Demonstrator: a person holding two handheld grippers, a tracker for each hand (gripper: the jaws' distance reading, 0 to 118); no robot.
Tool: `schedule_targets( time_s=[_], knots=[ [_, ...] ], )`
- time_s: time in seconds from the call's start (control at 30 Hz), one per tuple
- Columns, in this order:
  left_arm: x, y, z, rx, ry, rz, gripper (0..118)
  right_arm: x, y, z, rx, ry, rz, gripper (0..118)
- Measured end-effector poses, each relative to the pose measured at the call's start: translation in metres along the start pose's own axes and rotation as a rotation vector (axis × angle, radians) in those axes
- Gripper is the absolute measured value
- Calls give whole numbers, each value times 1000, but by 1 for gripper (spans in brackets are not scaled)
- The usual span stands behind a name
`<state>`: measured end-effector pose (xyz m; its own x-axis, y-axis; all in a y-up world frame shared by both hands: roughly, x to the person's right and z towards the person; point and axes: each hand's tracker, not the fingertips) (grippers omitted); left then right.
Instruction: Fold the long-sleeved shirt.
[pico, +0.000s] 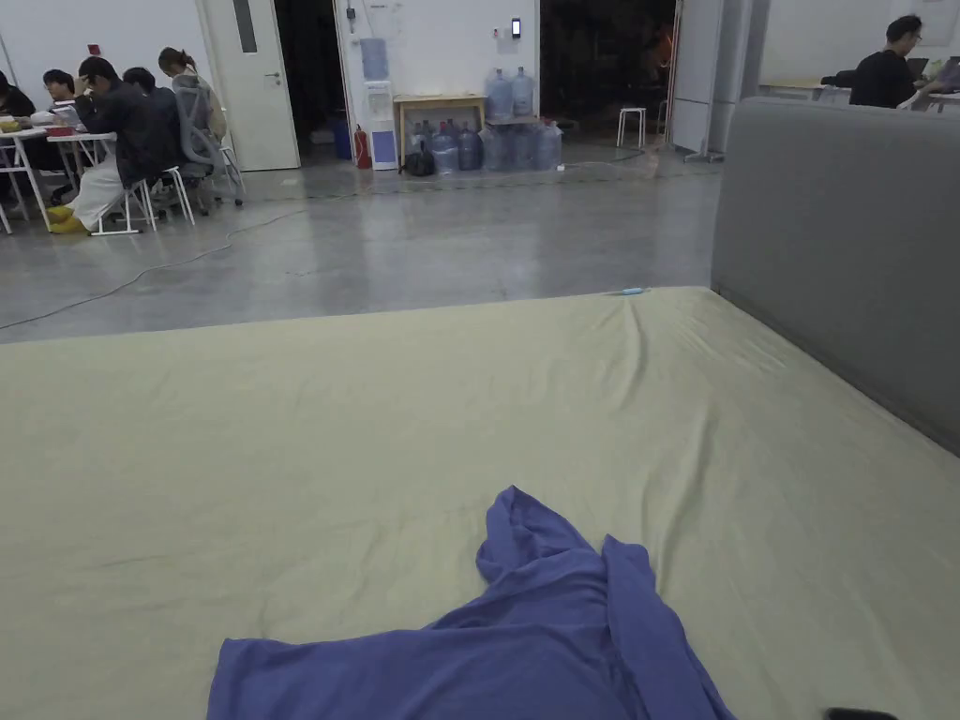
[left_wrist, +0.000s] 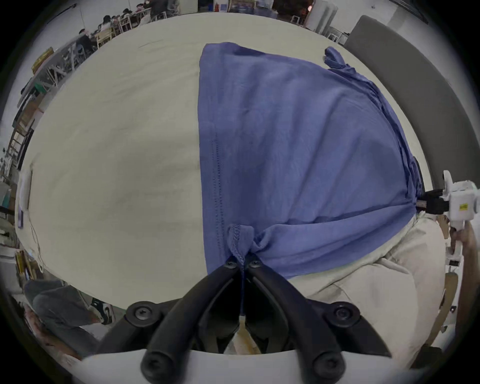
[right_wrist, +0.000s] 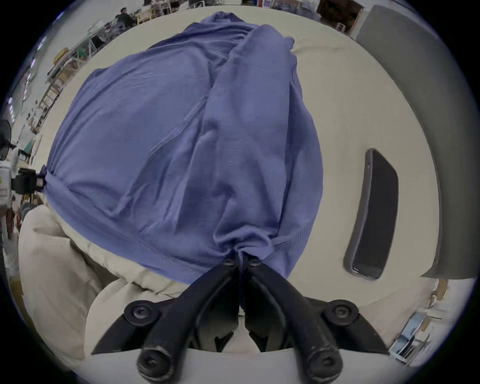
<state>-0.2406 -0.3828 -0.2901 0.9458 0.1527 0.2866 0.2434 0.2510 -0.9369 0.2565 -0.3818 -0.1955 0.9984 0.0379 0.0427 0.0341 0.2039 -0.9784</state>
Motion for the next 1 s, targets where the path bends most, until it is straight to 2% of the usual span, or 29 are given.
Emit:
schedule_targets(
  time_s=[0.03, 0.07, 0.1, 0.13, 0.17, 0.23, 0.3, 0.37, 0.4, 0.43, 0.47, 0.5, 0.53, 0.57, 0.63, 0.7, 0.77, 0.8, 0.83, 0.9, 0.93, 1.0],
  knots=[
    [-2, 1, 1, 6, -13, 16, 15, 1, 1, 1, -3, 1, -3, 7],
    [-4, 2, 4, 10, -17, 29, 51, 3, 2, 3, -7, 5, -7, 22],
    [-1, 3, 16, 25, -4, 41, 102, 7, 5, 10, -14, 3, -19, 60],
    [2, 6, 30, 57, 23, 40, 117, 12, 8, 23, -14, -3, -42, 82],
    [4, 8, 46, 108, 20, 23, 118, 17, 8, 43, 54, 12, -80, 89],
    [11, 9, 84, 290, 2, 50, 118, 22, 4, 87, 212, 55, -116, 89],
    [20, 10, 106, 374, -14, 80, 118, 20, -1, 120, 293, 104, -157, 89],
    [36, 9, 114, 393, -52, 105, 117, 13, -9, 132, 326, 156, -206, 89],
    [44, 7, 113, 375, -65, 101, 113, 8, -12, 131, 325, 181, -229, 89],
    [55, 3, 110, 366, -58, 90, 97, 1, -17, 126, 313, 195, -241, 87],
    [66, 0, 106, 369, -37, 67, 55, -8, -20, 120, 310, 184, -232, 78],
    [80, 0, 100, 366, 5, 26, 0, -18, -24, 114, 317, 169, -230, 37],
    [90, -1, 92, 371, 66, -1, 0, -27, -27, 108, 333, 140, -225, 0],
    [95, 1, 87, 368, 83, -13, 0, -33, -28, 101, 320, 120, -221, 0],
    [104, 12, 82, 354, 33, -2, 0, -44, -22, 86, 305, 155, -222, 0],
    [105, 24, 82, 381, 26, 24, 0, -42, -5, 81, 302, 217, -256, 0],
    [105, 39, 86, 416, 31, 38, 0, -34, 23, 87, 319, 215, -245, 0],
    [103, 46, 87, 427, 34, 46, 0, -31, 46, 88, 330, 211, -234, 5],
    [101, 52, 87, 435, 32, 49, 0, -27, 70, 90, 342, 206, -224, 31],
    [102, 63, 89, 447, 13, 57, 0, -16, 138, 88, 377, 215, -199, 108],
    [101, 66, 88, 445, 4, 60, 0, -12, 172, 84, 368, 221, -200, 117],
    [102, 73, 85, 435, -8, 62, 0, 1, 256, 70, 388, 289, -237, 117]
  ],
)
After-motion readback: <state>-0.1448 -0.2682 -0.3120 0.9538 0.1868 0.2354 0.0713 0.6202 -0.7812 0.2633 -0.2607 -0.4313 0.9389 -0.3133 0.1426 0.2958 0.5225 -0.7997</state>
